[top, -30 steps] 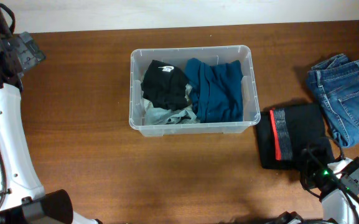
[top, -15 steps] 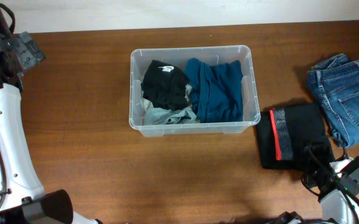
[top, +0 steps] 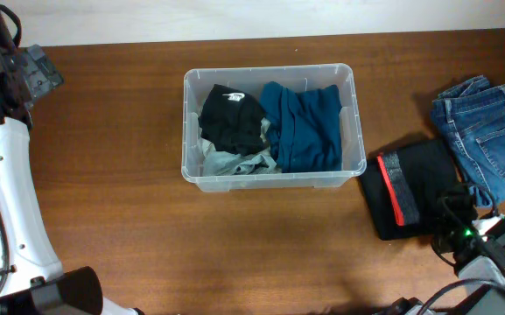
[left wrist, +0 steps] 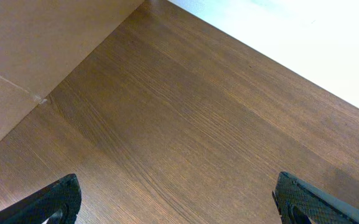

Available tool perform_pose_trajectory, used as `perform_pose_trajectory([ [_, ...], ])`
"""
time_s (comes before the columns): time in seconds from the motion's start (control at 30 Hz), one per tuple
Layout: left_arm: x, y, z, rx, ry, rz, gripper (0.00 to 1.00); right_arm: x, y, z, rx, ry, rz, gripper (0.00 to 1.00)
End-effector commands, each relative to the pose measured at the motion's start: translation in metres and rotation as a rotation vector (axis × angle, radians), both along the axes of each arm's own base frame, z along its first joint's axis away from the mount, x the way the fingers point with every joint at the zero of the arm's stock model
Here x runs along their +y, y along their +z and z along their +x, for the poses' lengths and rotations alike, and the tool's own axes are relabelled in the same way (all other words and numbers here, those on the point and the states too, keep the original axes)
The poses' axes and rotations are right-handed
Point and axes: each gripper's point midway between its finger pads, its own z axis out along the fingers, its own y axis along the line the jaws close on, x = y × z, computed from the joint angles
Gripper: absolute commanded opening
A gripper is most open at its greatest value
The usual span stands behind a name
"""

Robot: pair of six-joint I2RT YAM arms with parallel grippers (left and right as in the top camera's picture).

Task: Pack container
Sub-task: 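Lower the right gripper onto the black leggings and close on them, then lift the black leggings with the right gripper over the container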

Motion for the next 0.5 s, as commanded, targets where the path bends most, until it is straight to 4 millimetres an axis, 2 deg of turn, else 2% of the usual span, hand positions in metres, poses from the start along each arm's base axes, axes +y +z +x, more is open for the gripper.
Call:
perform_pose_trajectory([
  [0.0,0.001,0.006,-0.003,-0.019,0.011,0.002,0.99,0.028,-0.066,-0.047,0.251,-0.049,0.113,0.78],
  [0.07,0.001,0.006,-0.003,-0.019,0.011,0.002,0.99,0.026,-0.065,-0.046,0.246,-0.022,0.083,0.62],
  [0.1,0.001,0.006,-0.003,-0.019,0.011,0.002,0.99,0.026,-0.065,-0.046,0.247,-0.015,0.077,0.57],
  [0.2,0.001,0.006,-0.003,-0.019,0.011,0.002,0.99,0.028,-0.065,-0.046,0.241,0.010,0.064,0.49],
  [0.43,0.001,0.006,-0.003,-0.019,0.011,0.002,0.99,0.032,-0.053,-0.032,0.164,0.067,0.077,0.16],
  [0.47,0.001,0.006,-0.003,-0.019,0.011,0.002,0.99,0.032,-0.051,-0.031,0.156,0.078,0.072,0.14],
])
